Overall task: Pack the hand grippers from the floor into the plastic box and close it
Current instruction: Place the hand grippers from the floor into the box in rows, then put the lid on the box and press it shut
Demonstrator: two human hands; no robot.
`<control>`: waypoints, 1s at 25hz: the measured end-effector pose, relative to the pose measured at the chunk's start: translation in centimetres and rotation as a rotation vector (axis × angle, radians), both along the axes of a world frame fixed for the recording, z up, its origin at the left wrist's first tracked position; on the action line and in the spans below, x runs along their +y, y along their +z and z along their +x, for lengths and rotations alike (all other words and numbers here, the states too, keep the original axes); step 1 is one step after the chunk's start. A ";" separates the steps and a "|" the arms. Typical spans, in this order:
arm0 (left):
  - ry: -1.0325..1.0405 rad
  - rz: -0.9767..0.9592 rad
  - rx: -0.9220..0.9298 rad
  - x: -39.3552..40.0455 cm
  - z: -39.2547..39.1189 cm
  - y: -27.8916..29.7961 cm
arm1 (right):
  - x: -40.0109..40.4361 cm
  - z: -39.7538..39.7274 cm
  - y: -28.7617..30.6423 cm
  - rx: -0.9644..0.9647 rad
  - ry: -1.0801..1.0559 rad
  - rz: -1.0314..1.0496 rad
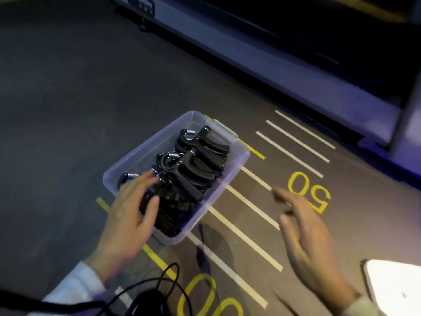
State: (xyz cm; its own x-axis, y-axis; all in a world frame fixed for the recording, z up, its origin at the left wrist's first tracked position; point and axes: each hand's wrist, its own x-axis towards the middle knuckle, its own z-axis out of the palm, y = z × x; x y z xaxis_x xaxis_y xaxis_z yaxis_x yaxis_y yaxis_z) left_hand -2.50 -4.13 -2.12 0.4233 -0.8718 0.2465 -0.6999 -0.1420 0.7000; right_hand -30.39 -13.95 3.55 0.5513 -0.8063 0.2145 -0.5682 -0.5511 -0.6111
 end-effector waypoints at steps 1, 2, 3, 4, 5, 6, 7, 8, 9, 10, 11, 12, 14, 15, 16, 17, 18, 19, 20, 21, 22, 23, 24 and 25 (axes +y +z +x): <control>-0.095 0.040 -0.003 0.8 -1.3 0.1 | 2.5 -1.7 0.0 0.011 -0.025 0.025; -0.179 0.079 -0.016 1.3 -2.4 0.4 | 4.6 -3.0 0.0 0.020 -0.053 0.050; -0.250 0.108 -0.036 1.5 -3.2 1.1 | 6.3 -4.0 0.0 0.032 -0.084 0.065; -0.313 0.123 -0.061 1.5 -3.9 2.1 | 7.8 -4.8 0.3 0.045 -0.117 0.071; -0.370 0.135 -0.093 1.3 -4.4 3.4 | 8.9 -5.3 0.7 0.055 -0.142 0.077; -0.432 0.142 -0.138 1.3 -5.0 5.0 | 10.1 -5.9 1.2 0.057 -0.165 0.070; -0.494 0.132 -0.187 1.2 -5.5 6.6 | 11.0 -6.3 1.5 0.051 -0.182 0.048; -0.555 0.103 -0.237 1.0 -6.1 8.1 | 11.8 -6.6 1.8 0.046 -0.205 0.027; -0.616 0.063 -0.286 0.8 -6.9 9.6 | 12.5 -7.0 2.1 0.038 -0.239 0.014; -0.673 0.035 -0.327 0.7 -7.8 11.2 | 13.1 -7.5 2.3 0.021 -0.277 0.011; -0.735 0.012 -0.359 0.6 -9.3 12.5 | 14.0 -8.5 2.4 0.004 -0.321 0.006; -0.792 -0.001 -0.387 0.6 -10.6 13.7 | 14.8 -9.5 2.6 -0.007 -0.359 0.009; -0.896 -0.031 -0.437 0.3 -13.4 15.3 | 16.4 -11.6 2.8 -0.014 -0.428 0.046; -0.946 -0.031 -0.456 0.1 -14.8 15.8 | 17.2 -12.7 2.8 -0.019 -0.459 0.071; -0.991 -0.019 -0.472 -0.2 -16.5 16.1 | 17.8 -14.0 2.7 -0.030 -0.496 0.089; -1.023 -0.002 -0.479 -0.6 -18.0 16.0 | 18.2 -15.3 2.6 -0.043 -0.536 0.099; -1.043 0.017 -0.468 -1.0 -19.5 15.8 | 18.5 -16.5 2.4 -0.052 -0.578 0.099; -1.061 0.031 -0.444 -1.4 -21.1 15.6 | 18.6 -17.7 2.1 -0.058 -0.625 0.088; -1.086 0.025 -0.421 -1.9 -22.6 15.3 | 18.6 -18.8 1.8 -0.067 -0.673 0.072; -1.120 0.011 -0.407 -2.5 -24.4 14.8 | 18.7 -20.0 1.5 -0.079 -0.726 0.067; -1.152 -0.001 -0.402 -3.1 -26.0 14.3 | 18.7 -21.1 1.1 -0.091 -0.777 0.074; -1.182 -0.002 -0.401 -3.8 -27.6 13.7 | 18.7 -22.2 0.7 -0.097 -0.830 0.093; -1.208 0.007 -0.397 -4.5 -29.2 13.1 | 18.6 -23.3 0.2 -0.103 -0.887 0.118; -1.226 0.024 -0.382 -5.1 -30.7 12.4 | 18.5 -24.4 -0.4 -0.113 -0.943 0.149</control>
